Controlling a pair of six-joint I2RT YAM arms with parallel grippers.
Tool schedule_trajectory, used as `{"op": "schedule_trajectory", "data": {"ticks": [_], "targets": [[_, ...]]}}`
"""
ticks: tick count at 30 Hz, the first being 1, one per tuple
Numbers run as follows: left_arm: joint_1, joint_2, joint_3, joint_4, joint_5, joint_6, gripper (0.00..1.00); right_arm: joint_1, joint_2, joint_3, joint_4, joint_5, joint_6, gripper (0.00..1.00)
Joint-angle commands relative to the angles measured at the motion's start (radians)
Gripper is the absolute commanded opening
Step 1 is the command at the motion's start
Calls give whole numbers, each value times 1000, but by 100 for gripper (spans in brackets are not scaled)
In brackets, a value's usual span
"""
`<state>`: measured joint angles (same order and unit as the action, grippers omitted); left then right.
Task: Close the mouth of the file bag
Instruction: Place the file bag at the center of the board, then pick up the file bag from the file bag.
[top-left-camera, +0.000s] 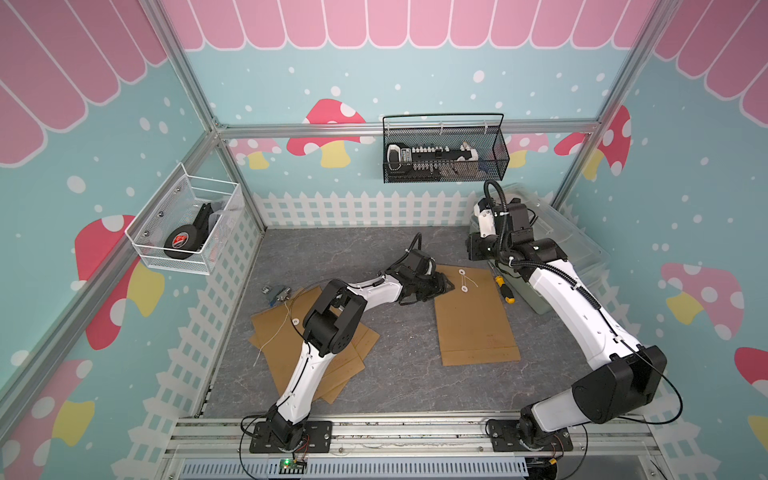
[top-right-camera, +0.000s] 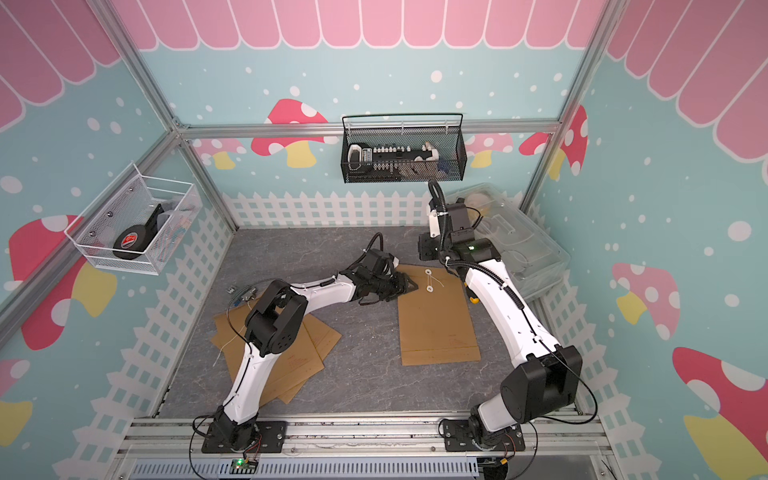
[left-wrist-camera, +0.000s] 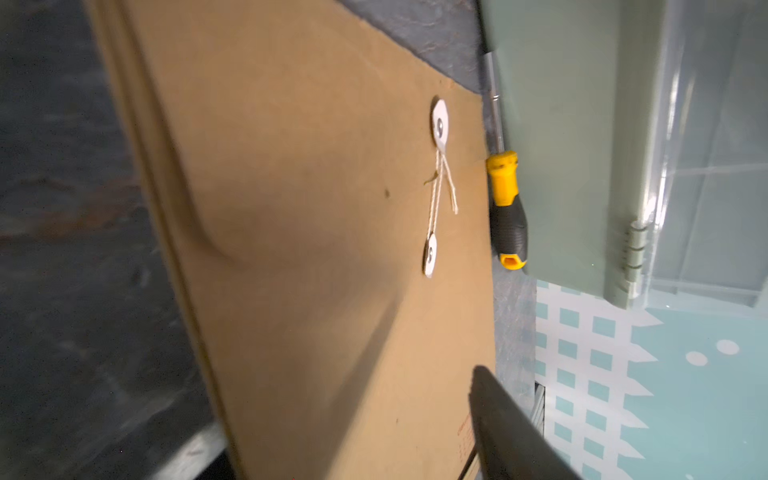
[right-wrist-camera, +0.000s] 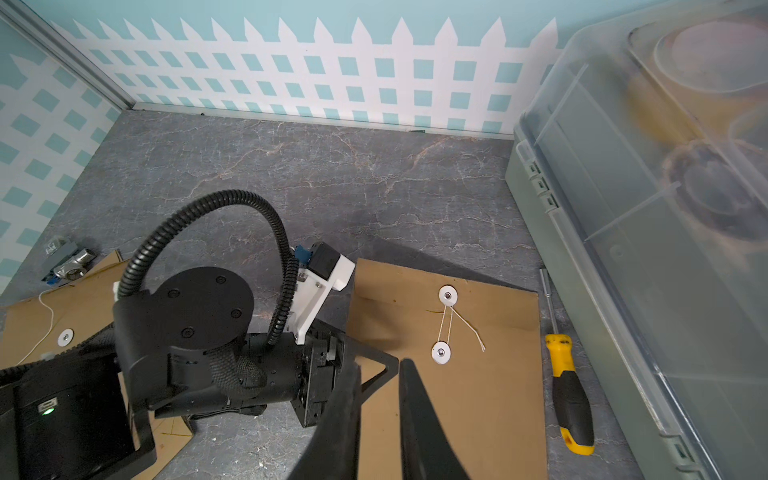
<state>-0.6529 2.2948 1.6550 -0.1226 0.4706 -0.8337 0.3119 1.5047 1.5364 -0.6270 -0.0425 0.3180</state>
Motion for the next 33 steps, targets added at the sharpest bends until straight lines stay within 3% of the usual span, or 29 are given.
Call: {"op": "schedule_trajectory", "data": {"ticks": [1, 8, 12, 18, 22, 25, 30, 33], "targets": [[38, -30, 24, -129, -6, 93, 76, -7, 21, 26, 12, -33, 35, 20], [111, -259, -126, -247, -125, 225, 81, -5, 65, 20, -64, -35, 140, 36], [160, -464, -273, -327, -240, 289, 80, 19, 83, -45, -61, -85, 222, 39], [339, -734, -428, -503, -383, 351, 76, 168, 111, -144, 55, -153, 311, 40], [446, -866, -498, -548, -436, 405, 75, 313, 236, -118, 140, -283, 351, 37], [515, -936, -558, -556, -419, 392, 75, 408, 344, -53, 192, -355, 376, 33], [656, -1063, -746, -465, -359, 254, 74, 503, 544, 99, 211, -459, 404, 31], [673, -1110, -822, -423, -400, 194, 74, 537, 636, 176, 190, -483, 408, 32]]}}
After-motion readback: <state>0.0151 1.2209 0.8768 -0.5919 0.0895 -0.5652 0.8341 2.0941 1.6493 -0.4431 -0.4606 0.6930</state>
